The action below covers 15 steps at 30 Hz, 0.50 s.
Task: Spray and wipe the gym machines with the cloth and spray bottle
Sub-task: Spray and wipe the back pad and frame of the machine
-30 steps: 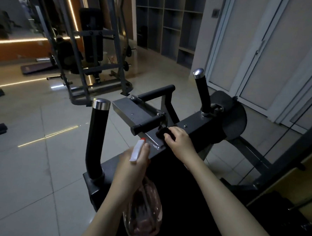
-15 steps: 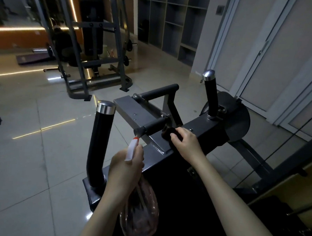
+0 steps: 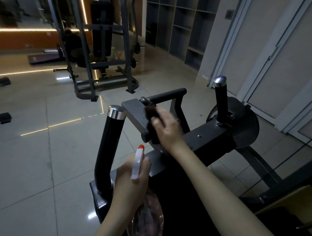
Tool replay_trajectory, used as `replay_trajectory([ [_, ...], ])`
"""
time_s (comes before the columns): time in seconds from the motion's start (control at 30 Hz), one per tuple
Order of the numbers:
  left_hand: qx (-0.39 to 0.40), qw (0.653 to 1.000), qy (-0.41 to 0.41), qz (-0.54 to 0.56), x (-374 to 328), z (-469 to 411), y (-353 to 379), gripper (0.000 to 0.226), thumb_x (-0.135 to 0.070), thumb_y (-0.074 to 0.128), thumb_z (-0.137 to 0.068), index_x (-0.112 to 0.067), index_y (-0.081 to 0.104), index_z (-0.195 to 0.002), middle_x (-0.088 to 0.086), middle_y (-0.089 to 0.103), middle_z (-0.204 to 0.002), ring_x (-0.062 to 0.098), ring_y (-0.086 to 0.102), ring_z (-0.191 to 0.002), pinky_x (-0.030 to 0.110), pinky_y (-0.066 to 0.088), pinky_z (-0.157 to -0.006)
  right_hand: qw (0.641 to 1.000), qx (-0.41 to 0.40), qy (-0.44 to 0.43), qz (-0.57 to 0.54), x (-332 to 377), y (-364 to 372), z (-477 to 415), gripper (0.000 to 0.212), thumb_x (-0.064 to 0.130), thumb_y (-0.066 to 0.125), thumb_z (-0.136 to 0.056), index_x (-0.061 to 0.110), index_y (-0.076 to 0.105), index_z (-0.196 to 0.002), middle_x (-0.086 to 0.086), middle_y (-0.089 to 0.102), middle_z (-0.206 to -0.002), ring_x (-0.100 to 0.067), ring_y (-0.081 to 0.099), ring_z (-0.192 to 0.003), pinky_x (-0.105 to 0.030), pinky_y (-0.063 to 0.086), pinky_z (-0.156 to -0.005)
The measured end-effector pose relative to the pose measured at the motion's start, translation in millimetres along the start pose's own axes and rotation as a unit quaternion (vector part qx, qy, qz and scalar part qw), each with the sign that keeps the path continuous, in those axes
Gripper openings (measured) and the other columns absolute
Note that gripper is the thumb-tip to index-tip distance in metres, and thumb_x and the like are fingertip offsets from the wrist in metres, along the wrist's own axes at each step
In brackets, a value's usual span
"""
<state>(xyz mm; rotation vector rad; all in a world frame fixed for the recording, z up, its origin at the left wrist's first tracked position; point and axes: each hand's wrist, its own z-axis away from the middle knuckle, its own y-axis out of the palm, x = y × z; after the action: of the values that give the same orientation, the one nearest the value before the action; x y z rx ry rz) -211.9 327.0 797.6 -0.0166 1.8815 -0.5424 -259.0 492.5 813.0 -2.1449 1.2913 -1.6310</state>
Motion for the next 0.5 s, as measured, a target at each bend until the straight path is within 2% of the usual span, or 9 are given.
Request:
replay_trajectory([
  [0.03,-0.006,1.0,-0.001,0.003,0,0,0,0.028,-0.046,0.033,-0.085,-0.021,0.038,-0.073,0.017,0.047,-0.064,0.029,0.049,-0.06,0.052,0.038,-0.062,0.993,0.093,-0.023,0.063,-2,17,0,0.041,0.027,0.049,-0.092,0.006,0.057,-0.126,-0.013,0.05,-0.135,-0.022,0.043,-0.126,-0.029,0.024,-0.108],
  [0.07,-0.008,1.0,-0.002,0.007,1,-1,-1,0.028,-0.047,0.034,-0.084,-0.021,0.039,-0.074,0.018,0.05,-0.067,0.028,0.05,-0.063,0.053,0.04,-0.065,0.977,0.145,-0.056,0.146,-5,31,4,0.037,0.027,0.051,-0.091,0.009,0.06,-0.123,-0.012,0.05,-0.136,-0.025,0.041,-0.128,-0.038,0.022,-0.111],
  [0.1,-0.003,1.0,-0.005,0.017,1,-1,-2,0.027,-0.045,0.035,-0.085,-0.021,0.04,-0.073,0.019,0.049,-0.067,0.03,0.05,-0.064,0.053,0.04,-0.066,0.962,0.144,-0.089,0.212,-12,42,6,0.032,0.027,0.052,-0.089,0.01,0.065,-0.112,-0.013,0.056,-0.126,-0.03,0.048,-0.12,-0.044,0.029,-0.107],
  [0.17,0.014,0.998,-0.025,0.055,1,-3,-4,0.027,-0.043,0.038,-0.087,-0.02,0.042,-0.073,0.018,0.045,-0.064,0.035,0.048,-0.064,0.054,0.041,-0.063,0.952,0.12,-0.11,0.26,-17,51,2,0.03,0.029,0.047,-0.081,0.008,0.067,-0.085,-0.012,0.063,-0.089,-0.034,0.061,-0.082,-0.041,0.048,-0.08],
  [0.2,0.022,0.997,-0.034,0.068,2,-3,-5,0.028,-0.045,0.039,-0.086,-0.02,0.044,-0.073,0.016,0.045,-0.063,0.034,0.047,-0.062,0.052,0.04,-0.061,0.95,0.096,-0.124,0.271,-18,54,-4,0.031,0.03,0.044,-0.081,0.008,0.066,-0.081,-0.012,0.062,-0.081,-0.033,0.061,-0.073,-0.037,0.049,-0.072],
  [0.23,0.027,0.996,-0.041,0.075,4,-3,-5,0.028,-0.046,0.04,-0.086,-0.021,0.047,-0.075,0.011,0.045,-0.061,0.029,0.046,-0.059,0.048,0.038,-0.058,0.944,0.109,-0.118,0.288,-13,54,-10,0.031,0.029,0.043,-0.085,0.007,0.065,-0.085,-0.013,0.062,-0.083,-0.034,0.06,-0.076,-0.036,0.047,-0.071],
  [0.3,0.035,0.994,-0.059,0.088,6,-3,-6,0.032,-0.047,0.041,-0.085,-0.017,0.053,-0.084,0.0,0.048,-0.06,0.018,0.05,-0.059,0.038,0.038,-0.061,0.934,0.153,-0.089,0.311,-6,53,-23,0.029,0.028,0.044,-0.094,0.007,0.063,-0.101,-0.014,0.064,-0.1,-0.034,0.058,-0.094,-0.038,0.043,-0.081],
  [0.4,0.051,0.989,-0.088,0.11,7,-5,-8,0.05,-0.054,0.04,-0.08,-0.011,0.057,-0.101,-0.003,0.054,-0.064,0.02,0.059,-0.069,0.037,0.044,-0.067,0.938,0.177,-0.056,0.292,-1,52,-29,0.028,0.029,0.047,-0.094,0.009,0.063,-0.105,-0.013,0.064,-0.105,-0.033,0.057,-0.1,-0.039,0.044,-0.084],
  [0.5,0.064,0.984,-0.094,0.14,5,-8,-10,0.024,-0.045,0.042,-0.081,-0.025,0.051,-0.072,-0.004,0.053,-0.063,0.033,0.058,-0.073,0.04,0.043,-0.065,0.933,0.169,-0.107,0.299,-8,49,-14,0.028,0.029,0.055,-0.09,0.008,0.059,-0.109,-0.012,0.057,-0.109,-0.03,0.051,-0.103,-0.039,0.036,-0.092],
])
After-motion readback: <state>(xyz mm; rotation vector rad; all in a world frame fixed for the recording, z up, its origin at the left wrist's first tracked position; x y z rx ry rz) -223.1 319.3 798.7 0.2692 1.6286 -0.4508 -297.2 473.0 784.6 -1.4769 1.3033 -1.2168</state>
